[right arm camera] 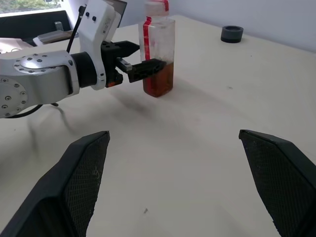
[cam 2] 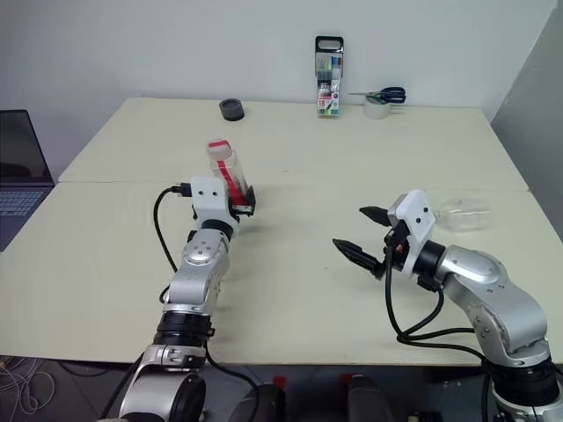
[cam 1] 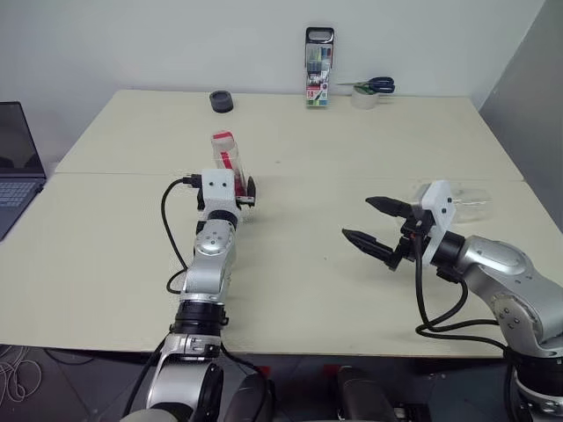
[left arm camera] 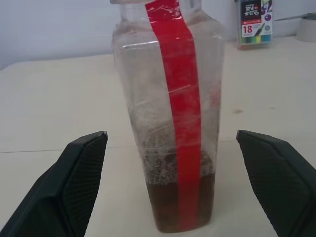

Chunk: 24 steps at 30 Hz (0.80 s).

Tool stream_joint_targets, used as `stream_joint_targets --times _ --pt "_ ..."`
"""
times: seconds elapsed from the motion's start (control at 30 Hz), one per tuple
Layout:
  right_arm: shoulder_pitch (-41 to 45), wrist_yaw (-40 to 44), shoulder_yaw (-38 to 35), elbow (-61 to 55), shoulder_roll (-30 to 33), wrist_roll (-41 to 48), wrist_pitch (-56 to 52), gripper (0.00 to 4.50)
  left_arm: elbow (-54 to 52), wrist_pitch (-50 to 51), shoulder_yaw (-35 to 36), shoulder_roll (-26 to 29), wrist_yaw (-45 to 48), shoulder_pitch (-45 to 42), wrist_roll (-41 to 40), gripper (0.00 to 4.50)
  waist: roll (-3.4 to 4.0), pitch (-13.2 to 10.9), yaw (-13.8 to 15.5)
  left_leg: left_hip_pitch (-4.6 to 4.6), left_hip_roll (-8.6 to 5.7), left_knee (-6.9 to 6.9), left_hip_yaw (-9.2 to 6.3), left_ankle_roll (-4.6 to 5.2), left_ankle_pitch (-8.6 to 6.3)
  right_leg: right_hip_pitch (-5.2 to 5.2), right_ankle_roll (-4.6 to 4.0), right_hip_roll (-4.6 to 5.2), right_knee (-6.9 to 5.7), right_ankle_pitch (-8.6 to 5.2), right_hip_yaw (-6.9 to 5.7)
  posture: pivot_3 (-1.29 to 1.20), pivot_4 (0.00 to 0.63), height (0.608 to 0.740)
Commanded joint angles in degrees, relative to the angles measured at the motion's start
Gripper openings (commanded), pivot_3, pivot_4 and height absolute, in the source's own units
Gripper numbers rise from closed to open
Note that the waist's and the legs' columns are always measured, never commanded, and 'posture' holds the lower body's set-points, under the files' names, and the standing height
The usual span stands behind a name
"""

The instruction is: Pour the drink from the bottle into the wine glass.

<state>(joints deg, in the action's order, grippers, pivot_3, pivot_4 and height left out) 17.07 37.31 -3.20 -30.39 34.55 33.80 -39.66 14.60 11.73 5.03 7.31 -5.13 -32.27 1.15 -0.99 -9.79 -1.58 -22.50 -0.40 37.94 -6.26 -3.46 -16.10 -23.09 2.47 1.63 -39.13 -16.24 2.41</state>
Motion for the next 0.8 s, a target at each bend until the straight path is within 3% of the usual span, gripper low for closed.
stream_joint_targets --times 0.03,0.8 --pt "2.23 2.02 -0.29 -2.14 0.64 2.81 -0.36 4.5 0.68 -1.28 0.63 0.12 -0.83 -3.18 0.19 4.48 0.0 0.0 0.0 -0.01 0.0 0.0 0.0 0.0 0.0 0.0 0.0 0.0 0.01 0.0 0.0 0.0 0.15 0.74" --pt "4.22 2.77 1.14 -1.04 0.88 3.13 -0.27 4.5 13.76 -4.87 2.41 2.0 -0.07 -13.74 -0.9 4.48 -0.01 -0.01 -0.04 -0.08 -0.02 0.01 -0.01 -0.03 0.02 -0.06 0.02 0.02 0.03 0.01 -0.02 0.0 0.15 0.74"
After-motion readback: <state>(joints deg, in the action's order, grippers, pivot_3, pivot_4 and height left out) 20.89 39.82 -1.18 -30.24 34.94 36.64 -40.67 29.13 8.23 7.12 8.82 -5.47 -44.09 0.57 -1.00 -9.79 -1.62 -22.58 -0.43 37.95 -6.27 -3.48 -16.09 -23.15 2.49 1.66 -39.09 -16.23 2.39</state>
